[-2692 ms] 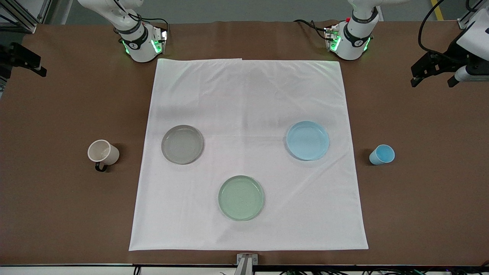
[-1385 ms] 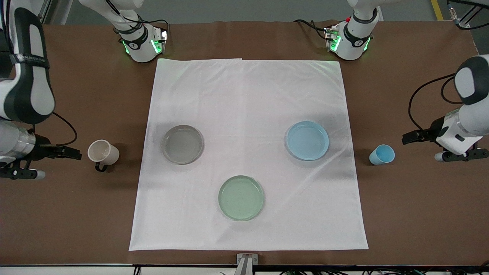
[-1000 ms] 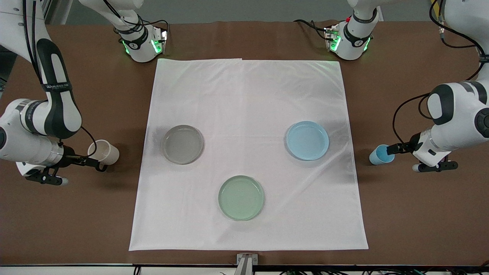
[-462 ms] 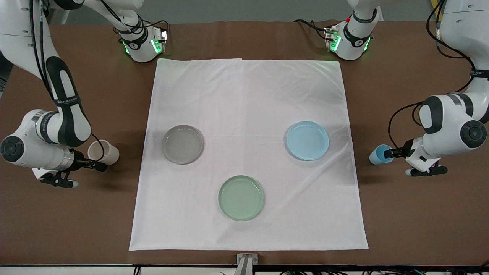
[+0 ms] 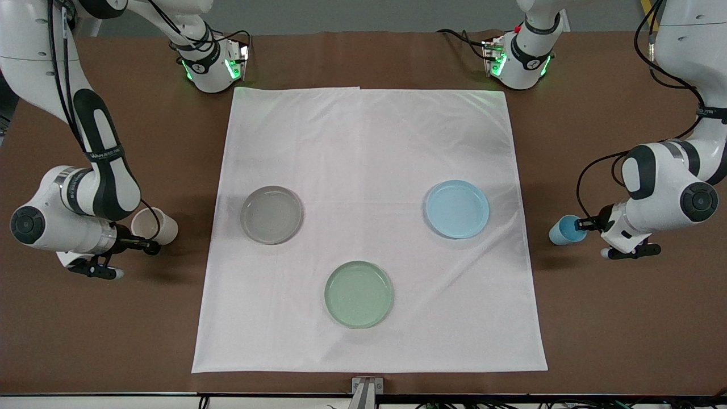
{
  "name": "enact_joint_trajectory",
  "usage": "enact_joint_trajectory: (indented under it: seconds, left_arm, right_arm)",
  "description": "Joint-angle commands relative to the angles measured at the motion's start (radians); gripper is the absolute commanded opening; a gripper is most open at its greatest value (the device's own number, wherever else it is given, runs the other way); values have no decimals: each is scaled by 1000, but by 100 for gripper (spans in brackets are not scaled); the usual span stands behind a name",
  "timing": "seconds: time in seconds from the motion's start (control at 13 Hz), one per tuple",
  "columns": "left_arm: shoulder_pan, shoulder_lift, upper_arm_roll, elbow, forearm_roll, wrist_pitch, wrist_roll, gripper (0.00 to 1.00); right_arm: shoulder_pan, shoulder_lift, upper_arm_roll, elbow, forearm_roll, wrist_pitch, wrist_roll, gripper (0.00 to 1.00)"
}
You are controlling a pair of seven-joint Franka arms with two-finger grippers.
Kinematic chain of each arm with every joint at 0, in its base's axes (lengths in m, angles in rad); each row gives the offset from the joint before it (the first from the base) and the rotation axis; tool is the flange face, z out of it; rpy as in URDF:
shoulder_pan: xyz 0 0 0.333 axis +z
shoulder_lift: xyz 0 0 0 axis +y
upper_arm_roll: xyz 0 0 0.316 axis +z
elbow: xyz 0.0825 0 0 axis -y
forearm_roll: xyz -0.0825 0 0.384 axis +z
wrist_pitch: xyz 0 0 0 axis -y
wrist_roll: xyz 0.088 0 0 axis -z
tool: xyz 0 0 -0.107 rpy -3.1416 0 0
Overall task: Place blue cup in blue plate and white mug in gray plate
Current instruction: 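Carry the mug toward the gray plate while the left gripper carries the cup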
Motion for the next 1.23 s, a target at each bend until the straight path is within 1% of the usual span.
enact_joint_trajectory:
  seconds: [0.0, 0.08, 0.15, 0.23, 0.31, 0.38, 0.54, 0.77, 0.85, 1.0, 1.15]
  left_arm:
    - [2, -28, -15, -13, 19, 4, 7, 0]
    - [-1, -62, -20, -13, 21, -4, 8, 0]
    - [-14, -94, -43, -10, 19, -34, 5, 0]
    - [-18, -122, -76, -4, 19, -72, -15, 0]
    - [-18, -154, -118, -4, 19, -96, -36, 0]
    - [-18, -168, -161, -2, 18, -122, -74, 0]
    - [-18, -173, -256, -7, 18, -148, -221, 0]
    - [-29, -141, -357, -13, 18, -146, -380, 0]
    - [-55, -122, -371, -13, 18, -142, -441, 0]
    - [-122, -96, -370, -13, 19, -134, -518, 0]
    - [-138, -58, -370, -14, 19, -101, -553, 0]
  right_arm:
    - [1, -21, 15, -2, 9, -2, -7, 0]
    - [18, -32, 26, 16, 9, -23, 0, 0]
    - [38, -40, 30, 50, 9, -79, 22, 0]
    - [63, -41, 35, 88, 9, -141, 69, 0]
    - [104, -44, 36, 105, 14, -167, 129, 0]
    - [148, -57, 41, 104, 42, -169, 191, 0]
    - [227, -58, 41, 101, 66, -163, 306, 0]
    - [328, -60, 41, 75, 81, -131, 454, 0]
    - [346, -61, 41, 53, 83, -100, 473, 0]
    - [389, -78, 41, -22, 83, -20, 522, 0]
    - [425, -86, 41, -65, 83, -6, 569, 0]
